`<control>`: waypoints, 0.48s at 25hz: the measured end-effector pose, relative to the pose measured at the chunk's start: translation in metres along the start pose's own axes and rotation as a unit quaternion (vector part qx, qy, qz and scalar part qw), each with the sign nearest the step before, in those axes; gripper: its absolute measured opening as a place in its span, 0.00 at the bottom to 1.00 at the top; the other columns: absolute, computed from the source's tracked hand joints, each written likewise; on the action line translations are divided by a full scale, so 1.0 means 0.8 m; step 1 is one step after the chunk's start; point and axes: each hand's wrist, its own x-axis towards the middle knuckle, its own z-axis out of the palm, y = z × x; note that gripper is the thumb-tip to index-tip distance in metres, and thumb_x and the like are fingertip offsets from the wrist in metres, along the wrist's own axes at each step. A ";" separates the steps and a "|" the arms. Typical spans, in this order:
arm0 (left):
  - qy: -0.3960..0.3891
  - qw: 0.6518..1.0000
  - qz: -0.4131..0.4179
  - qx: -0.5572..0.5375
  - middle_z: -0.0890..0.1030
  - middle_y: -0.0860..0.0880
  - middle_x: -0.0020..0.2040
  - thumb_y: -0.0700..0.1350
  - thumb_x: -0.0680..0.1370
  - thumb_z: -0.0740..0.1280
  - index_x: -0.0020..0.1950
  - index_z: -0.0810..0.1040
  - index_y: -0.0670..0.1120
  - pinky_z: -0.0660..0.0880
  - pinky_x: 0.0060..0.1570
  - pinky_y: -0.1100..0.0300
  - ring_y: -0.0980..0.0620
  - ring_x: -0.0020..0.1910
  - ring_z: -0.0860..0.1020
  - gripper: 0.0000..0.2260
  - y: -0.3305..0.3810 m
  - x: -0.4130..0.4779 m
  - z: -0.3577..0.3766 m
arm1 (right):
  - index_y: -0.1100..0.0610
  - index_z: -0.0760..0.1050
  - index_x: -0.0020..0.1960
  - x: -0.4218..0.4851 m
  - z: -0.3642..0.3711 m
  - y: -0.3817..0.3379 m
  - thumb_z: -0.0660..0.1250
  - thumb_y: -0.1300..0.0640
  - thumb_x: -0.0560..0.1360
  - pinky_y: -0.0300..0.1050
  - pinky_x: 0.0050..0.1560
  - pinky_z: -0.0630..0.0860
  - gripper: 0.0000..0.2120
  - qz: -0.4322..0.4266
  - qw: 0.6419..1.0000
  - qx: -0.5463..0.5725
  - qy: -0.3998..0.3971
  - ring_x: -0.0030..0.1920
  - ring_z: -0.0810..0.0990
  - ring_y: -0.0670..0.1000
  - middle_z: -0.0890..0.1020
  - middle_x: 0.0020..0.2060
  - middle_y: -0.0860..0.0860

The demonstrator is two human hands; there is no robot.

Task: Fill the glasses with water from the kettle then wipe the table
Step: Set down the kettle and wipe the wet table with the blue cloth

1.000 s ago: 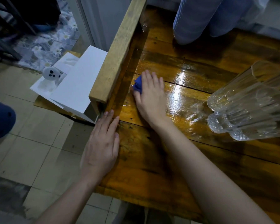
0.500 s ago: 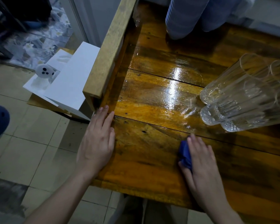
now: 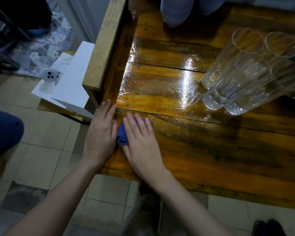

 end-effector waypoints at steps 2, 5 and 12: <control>-0.002 1.000 0.020 0.014 0.67 0.40 0.74 0.43 0.80 0.54 0.72 0.67 0.38 0.63 0.72 0.44 0.44 0.74 0.64 0.21 -0.001 -0.004 0.000 | 0.57 0.55 0.79 -0.049 0.004 0.004 0.67 0.47 0.74 0.55 0.78 0.49 0.38 -0.045 0.999 -0.017 -0.024 0.78 0.56 0.56 0.59 0.78 0.55; 0.001 1.000 0.001 0.027 0.65 0.42 0.75 0.43 0.81 0.52 0.74 0.65 0.39 0.61 0.73 0.44 0.45 0.75 0.62 0.22 0.011 -0.013 0.003 | 0.56 0.55 0.79 -0.117 0.001 0.050 0.62 0.46 0.74 0.53 0.77 0.50 0.37 -0.030 0.999 -0.019 -0.030 0.78 0.56 0.54 0.58 0.78 0.53; 0.000 0.998 -0.053 0.039 0.59 0.46 0.78 0.46 0.82 0.51 0.77 0.59 0.43 0.50 0.77 0.51 0.50 0.78 0.55 0.23 0.026 -0.019 0.007 | 0.59 0.55 0.79 -0.100 -0.035 0.141 0.56 0.47 0.79 0.54 0.78 0.47 0.32 0.142 0.990 -0.015 0.008 0.79 0.53 0.54 0.59 0.78 0.54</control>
